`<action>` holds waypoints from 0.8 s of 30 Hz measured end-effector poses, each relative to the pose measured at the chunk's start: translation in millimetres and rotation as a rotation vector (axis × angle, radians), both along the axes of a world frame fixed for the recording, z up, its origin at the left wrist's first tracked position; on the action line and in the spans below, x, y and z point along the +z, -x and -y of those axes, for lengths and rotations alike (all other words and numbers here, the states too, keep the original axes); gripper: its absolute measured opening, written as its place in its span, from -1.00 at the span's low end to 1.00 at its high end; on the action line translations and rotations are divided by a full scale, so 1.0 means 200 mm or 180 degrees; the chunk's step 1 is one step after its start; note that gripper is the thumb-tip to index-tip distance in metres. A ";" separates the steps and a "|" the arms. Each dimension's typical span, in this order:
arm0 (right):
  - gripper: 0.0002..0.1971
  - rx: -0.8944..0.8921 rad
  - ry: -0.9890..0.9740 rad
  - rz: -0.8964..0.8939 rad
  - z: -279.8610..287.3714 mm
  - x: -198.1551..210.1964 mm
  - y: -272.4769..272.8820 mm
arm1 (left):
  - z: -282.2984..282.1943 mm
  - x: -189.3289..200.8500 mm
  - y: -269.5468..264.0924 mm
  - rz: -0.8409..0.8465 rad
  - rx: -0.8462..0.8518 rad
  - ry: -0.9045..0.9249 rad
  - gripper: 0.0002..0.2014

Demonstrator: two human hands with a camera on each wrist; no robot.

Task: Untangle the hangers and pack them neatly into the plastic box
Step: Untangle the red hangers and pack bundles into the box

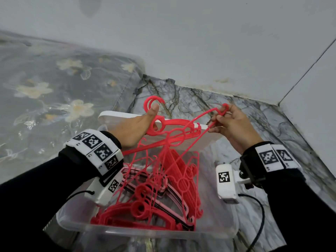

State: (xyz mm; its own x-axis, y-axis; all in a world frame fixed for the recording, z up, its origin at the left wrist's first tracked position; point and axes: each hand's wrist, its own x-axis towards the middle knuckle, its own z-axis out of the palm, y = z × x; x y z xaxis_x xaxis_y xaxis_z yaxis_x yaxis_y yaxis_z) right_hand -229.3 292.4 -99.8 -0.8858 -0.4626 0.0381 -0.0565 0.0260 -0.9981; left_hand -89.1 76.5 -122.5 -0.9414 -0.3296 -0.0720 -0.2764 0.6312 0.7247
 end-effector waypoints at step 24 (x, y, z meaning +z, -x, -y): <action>-0.85 0.0334 -0.1773 0.1024 0.09 -0.26 -0.10 | 0.07 -0.07 0.04 -0.0483 0.0169 0.0967 -0.76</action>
State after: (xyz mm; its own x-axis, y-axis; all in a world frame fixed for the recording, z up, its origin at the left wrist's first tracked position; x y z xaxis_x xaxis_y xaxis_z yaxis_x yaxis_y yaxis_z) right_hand -209.4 273.6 -151.2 -0.7619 -0.4212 -0.4920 0.2126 0.5550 -0.8042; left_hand -97.0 63.0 -136.5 -0.9147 -0.3634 0.1767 -0.2182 0.8122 0.5410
